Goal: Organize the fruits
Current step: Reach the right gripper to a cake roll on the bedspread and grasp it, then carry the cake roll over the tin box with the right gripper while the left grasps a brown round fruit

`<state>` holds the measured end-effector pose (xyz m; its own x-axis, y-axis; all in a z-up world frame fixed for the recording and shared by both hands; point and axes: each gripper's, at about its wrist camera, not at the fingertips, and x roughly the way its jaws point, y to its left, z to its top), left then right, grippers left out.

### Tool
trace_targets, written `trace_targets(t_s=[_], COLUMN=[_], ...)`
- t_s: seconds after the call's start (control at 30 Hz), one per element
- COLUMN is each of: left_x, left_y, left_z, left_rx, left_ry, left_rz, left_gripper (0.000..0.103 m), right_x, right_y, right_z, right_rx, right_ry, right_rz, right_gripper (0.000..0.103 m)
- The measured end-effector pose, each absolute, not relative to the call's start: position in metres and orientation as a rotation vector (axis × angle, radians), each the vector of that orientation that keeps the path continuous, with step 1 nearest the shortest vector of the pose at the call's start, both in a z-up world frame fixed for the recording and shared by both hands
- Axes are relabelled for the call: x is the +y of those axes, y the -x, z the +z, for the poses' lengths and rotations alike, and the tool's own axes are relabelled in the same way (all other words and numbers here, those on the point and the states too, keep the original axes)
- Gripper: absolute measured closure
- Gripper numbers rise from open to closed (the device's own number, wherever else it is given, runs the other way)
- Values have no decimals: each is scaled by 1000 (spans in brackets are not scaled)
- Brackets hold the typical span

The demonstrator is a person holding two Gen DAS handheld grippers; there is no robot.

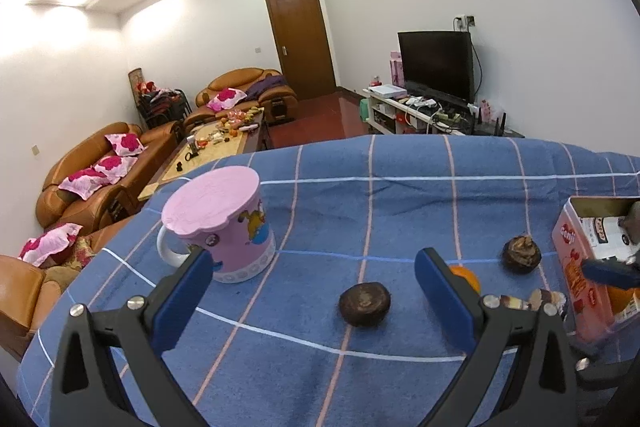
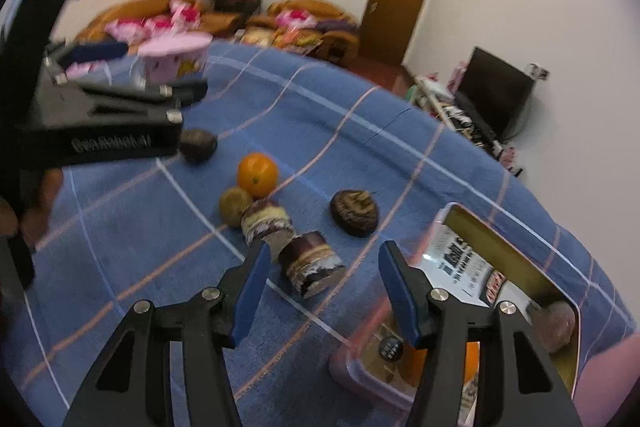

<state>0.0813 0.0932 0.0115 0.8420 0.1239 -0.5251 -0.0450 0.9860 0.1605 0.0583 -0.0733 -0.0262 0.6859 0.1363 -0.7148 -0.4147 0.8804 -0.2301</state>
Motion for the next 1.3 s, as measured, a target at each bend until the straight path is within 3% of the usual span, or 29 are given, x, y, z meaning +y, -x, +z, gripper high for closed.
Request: trace_targets(t_s=[0.27,0.33,0.53,0.7,0.83,0.97,1.23,1.3], left_x=[93,93,94,91,73,40,-24,-37], left_y=[-82,-83,-82,-79,-81,-90,-122,-130], left_z=[10,9,8,8,7,3,-11,-15], left_rx=[571,571,577,570,593,643,768,809], left_ry=[-137,-138,-125,-100,-50,-85,-277,-296], left_rz=[83,83,78,17,-127,-226,-333,-366], left_gripper=[0,0,0,0,1,17,37,37], right_x=[-61,-62,-66,-112,-138,-162,-189,-191], right_y=[-75,-83,-79,-57,-24,-4,-16,-17], right_z=[-45,-46,-42,-8,6,8,15,14], right_rx=[840,885,875,727,597,523,507,507], right_ry=[567,547,534,224,140,58,-50,-70], right_rz=[311,332,331,247,133,43,11,11], right_gripper=[51,67,67,67,67,67,67,67])
